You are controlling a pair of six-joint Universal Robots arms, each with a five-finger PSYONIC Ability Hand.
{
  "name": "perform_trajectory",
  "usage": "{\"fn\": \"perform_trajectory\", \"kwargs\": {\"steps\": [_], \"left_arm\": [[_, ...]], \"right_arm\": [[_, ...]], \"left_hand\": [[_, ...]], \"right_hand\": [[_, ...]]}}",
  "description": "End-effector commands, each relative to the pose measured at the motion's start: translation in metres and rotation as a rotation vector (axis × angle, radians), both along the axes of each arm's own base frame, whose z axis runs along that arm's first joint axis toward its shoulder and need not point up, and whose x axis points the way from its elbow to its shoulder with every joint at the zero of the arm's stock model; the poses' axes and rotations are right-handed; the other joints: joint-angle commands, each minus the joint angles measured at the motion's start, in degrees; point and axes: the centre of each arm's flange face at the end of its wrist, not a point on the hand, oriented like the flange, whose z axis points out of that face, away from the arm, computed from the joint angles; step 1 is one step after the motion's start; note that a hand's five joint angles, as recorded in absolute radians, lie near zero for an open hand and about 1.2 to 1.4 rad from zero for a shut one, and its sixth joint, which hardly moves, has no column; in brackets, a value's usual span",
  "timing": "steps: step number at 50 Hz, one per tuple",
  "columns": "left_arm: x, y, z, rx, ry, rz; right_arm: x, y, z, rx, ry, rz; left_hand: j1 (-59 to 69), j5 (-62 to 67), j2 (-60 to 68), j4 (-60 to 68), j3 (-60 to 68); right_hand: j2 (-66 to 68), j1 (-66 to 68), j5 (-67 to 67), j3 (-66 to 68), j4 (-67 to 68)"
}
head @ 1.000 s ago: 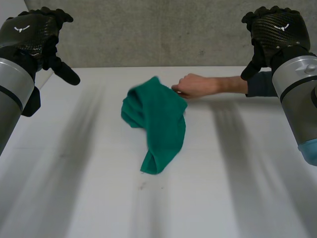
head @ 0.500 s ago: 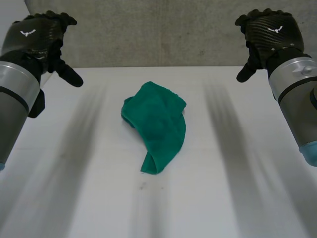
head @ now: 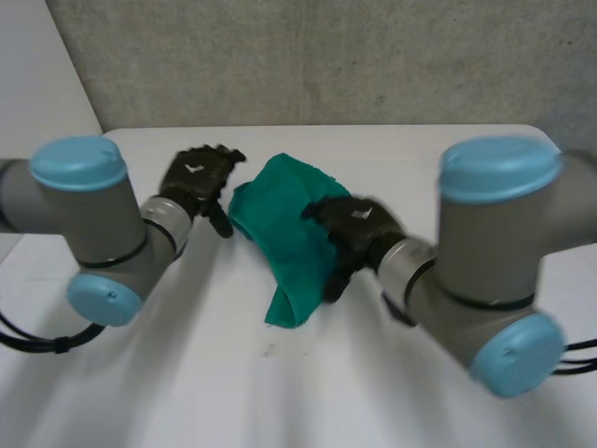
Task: Fold the towel.
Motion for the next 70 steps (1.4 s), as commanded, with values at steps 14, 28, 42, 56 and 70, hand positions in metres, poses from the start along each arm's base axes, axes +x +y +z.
{"fn": "perform_trajectory", "kwargs": {"steps": [14, 28, 42, 56, 70], "left_arm": [[-0.025, -0.030, -0.057, -0.028, -0.060, -0.120], [-0.021, -0.028, -0.050, -0.036, -0.060, -0.099], [-0.021, -0.027, -0.047, -0.038, -0.059, -0.097], [-0.019, -0.023, -0.042, -0.039, -0.058, -0.094], [-0.016, -0.023, -0.041, -0.039, -0.039, -0.018]], "right_arm": [[0.033, 0.010, -0.077, 0.084, 0.019, -0.115], [0.045, -0.003, -0.092, 0.073, -0.001, -0.122], [0.050, -0.007, -0.104, 0.077, 0.006, -0.120], [0.045, -0.016, -0.055, -0.020, -0.078, -0.147], [-0.002, -0.028, 0.039, -0.279, -0.023, -0.146]], "left_hand": [[42.51, 42.36, 42.63, 42.69, 42.52], [50.94, 50.79, 51.06, 51.12, 50.95], [48.58, 48.43, 48.70, 48.77, 48.60], [14.13, 13.98, 14.25, 14.32, 14.14], [-0.03, -0.18, 0.09, 0.15, -0.02]], "right_hand": [[5.88, 7.45, 4.98, 6.41, 5.35], [22.55, 24.12, 21.65, 23.08, 22.02], [35.31, 36.88, 34.41, 35.84, 34.78], [67.58, 69.15, 66.68, 68.10, 67.04], [67.58, 69.15, 66.68, 68.10, 67.04]]}}
